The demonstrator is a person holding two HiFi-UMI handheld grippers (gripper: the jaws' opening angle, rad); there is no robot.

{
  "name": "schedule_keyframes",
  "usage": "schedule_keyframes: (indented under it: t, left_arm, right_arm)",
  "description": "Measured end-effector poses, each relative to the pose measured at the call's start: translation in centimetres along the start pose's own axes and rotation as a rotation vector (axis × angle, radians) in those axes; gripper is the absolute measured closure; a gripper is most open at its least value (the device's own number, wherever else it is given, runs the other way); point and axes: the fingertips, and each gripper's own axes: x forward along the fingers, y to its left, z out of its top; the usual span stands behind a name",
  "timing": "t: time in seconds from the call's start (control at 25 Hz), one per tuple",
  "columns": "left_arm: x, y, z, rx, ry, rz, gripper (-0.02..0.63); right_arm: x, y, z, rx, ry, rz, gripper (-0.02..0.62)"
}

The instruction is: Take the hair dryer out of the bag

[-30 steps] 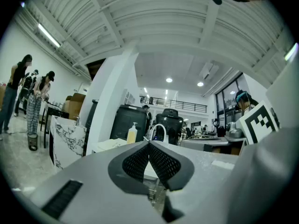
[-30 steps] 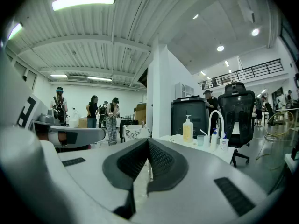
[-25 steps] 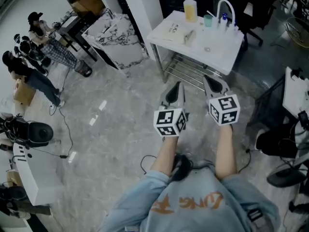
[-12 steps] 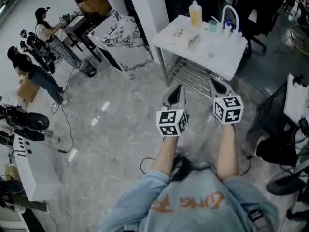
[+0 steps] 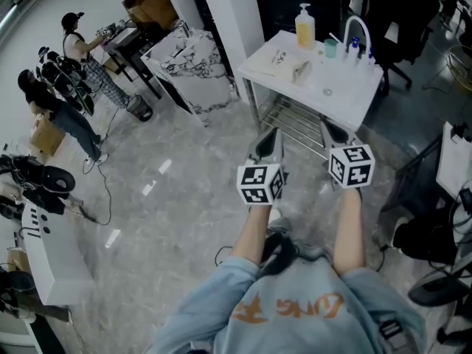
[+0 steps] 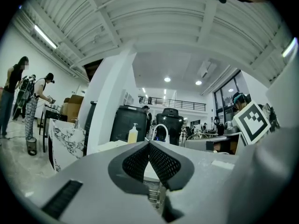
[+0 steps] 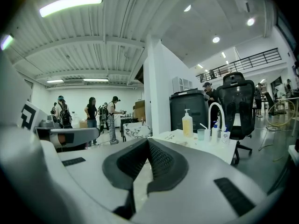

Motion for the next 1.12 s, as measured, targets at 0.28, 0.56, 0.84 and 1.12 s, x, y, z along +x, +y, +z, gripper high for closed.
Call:
schedule_keyframes:
  t: [0.28,0.56,0.84,1.12]
  left_arm:
    - [3.3,1.0,-0.9,-0.045,0.009,-0.02,0.604]
    - [8.5,3.5,0.3,-0.099,-0.03,-0.066,0.604]
    - [15.6,8.2,-1.1,-0.167,-0.013,-0.111,0.604]
    - [23.9,15.8,-2.5,-0.234,0.05,-0.081,0.604]
  right_arm:
    - [-0.8,-5.3,1.0,0.029,-0.032,-0.076,0.595]
    - [2.2,-9.1,2.0,0.04,-0.061,-0.126,0.595]
    - [10.4,-11.0,1.7,0.047,-0.017,-0.118,0.595]
    - [21.2,-11.2,3.9,0.024,-0.001,-0.069,0.595]
